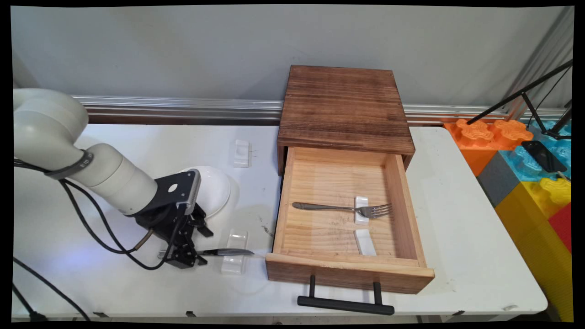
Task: Pick up the knife from the right of the white plate, then place the picked object into the drawer
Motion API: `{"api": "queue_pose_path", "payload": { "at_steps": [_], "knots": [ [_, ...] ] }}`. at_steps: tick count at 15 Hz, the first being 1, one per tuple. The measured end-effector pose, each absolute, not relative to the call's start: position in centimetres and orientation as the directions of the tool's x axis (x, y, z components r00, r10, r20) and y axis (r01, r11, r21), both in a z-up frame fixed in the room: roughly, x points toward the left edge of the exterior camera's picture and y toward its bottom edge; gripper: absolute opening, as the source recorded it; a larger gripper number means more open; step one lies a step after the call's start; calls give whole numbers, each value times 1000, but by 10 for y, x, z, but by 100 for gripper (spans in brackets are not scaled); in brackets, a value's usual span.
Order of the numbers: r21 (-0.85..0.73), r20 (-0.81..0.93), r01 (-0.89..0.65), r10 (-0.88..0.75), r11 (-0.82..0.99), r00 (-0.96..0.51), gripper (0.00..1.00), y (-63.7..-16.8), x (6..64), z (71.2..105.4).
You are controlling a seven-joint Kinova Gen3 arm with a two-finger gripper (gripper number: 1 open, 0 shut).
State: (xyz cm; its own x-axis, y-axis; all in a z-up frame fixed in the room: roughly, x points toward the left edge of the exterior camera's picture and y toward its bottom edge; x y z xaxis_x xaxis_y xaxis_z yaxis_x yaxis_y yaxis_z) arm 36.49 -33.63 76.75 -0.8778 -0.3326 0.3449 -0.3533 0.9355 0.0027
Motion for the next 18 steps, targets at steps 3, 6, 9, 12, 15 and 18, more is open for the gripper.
{"api": "queue_pose_path", "payload": {
  "at_steps": [3,6,9,12,15,18],
  "knots": [
    [9,342,-351,-332,936,-879,0,-337,364,766],
    [14,341,-350,-333,937,-879,0,-337,364,766],
    [19,340,-348,-333,937,-879,0,-337,365,769],
    [24,339,-346,-333,938,-880,0,-338,366,773],
    [26,340,-343,-331,939,-880,0,-341,369,786],
    [31,335,-339,-330,940,-883,0,-343,374,807]
  ]
}}
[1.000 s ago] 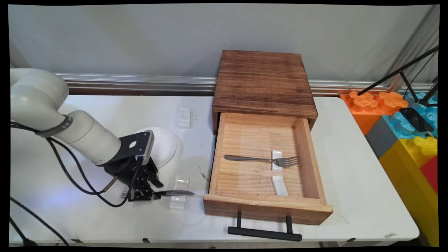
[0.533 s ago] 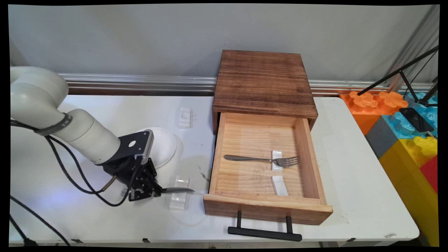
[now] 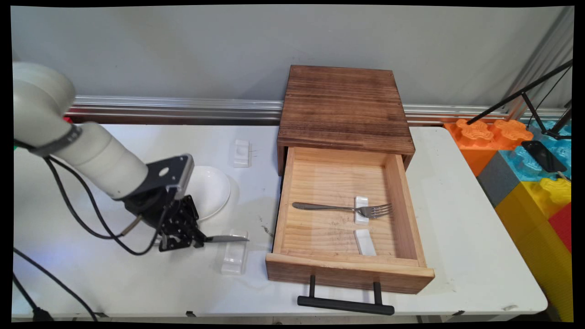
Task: Place the picked object into the drawer
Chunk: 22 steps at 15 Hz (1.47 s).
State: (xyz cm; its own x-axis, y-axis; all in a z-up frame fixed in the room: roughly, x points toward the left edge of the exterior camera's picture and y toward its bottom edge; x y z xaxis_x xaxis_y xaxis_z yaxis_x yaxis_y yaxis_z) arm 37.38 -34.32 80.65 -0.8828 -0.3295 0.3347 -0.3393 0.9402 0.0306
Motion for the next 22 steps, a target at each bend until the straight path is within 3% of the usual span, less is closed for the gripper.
{"api": "queue_pose_path", "payload": {
  "at_steps": [15,22],
  "knots": [
    [34,315,-362,-353,932,-881,0,-369,363,931],
    [56,332,-341,-340,938,-880,0,-380,322,961]
  ]
}}
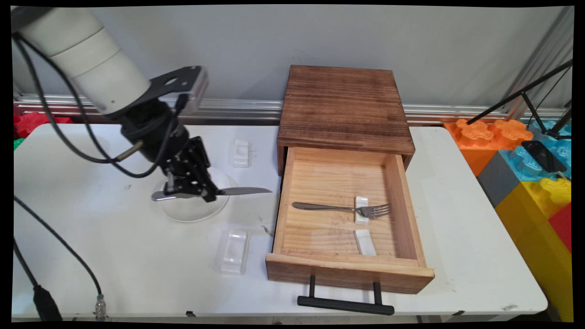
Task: Place the picked object into the drawer
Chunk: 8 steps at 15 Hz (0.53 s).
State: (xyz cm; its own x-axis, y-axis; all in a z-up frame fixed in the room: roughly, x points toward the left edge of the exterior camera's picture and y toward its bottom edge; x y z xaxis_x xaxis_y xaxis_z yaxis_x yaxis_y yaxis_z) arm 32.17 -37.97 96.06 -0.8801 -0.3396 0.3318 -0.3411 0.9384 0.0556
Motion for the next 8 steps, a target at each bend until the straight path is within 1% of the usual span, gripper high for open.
{"api": "queue_pose_path", "payload": {
  "at_steps": [8],
  "knots": [
    [70,380,-309,-311,949,-871,0,-392,260,975]
  ]
}}
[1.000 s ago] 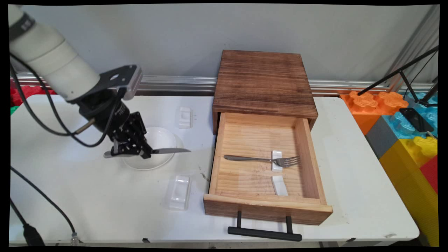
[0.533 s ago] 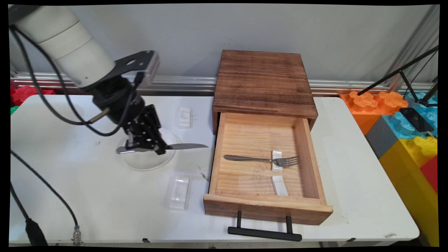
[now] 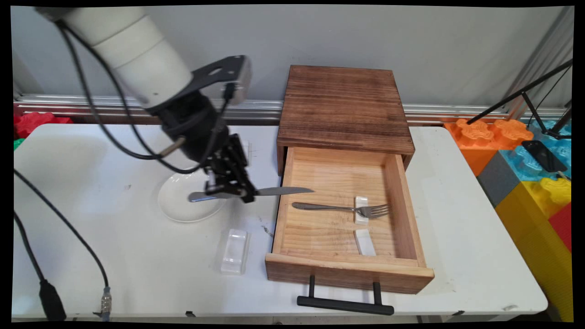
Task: Place the picked object into the drawer
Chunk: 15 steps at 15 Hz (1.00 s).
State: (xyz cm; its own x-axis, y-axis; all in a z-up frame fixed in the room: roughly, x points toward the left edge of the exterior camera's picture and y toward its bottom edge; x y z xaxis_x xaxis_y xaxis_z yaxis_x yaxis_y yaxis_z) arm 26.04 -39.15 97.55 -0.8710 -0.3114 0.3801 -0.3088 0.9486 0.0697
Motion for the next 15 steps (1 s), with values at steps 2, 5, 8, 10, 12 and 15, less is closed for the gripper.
{"api": "queue_pose_path", "payload": {
  "at_steps": [2,5,8,10,12,15],
  "knots": [
    [69,391,-303,-305,950,-868,0,-395,246,976],
    [68,418,-292,-293,954,-860,0,-403,216,973],
    [65,445,-282,-281,957,-850,0,-411,188,965],
    [63,456,-278,-276,958,-846,0,-415,176,960],
    [65,467,-279,-276,958,-840,0,-420,161,951],
    [66,478,-282,-279,957,-833,0,-426,147,937]
  ]
}}
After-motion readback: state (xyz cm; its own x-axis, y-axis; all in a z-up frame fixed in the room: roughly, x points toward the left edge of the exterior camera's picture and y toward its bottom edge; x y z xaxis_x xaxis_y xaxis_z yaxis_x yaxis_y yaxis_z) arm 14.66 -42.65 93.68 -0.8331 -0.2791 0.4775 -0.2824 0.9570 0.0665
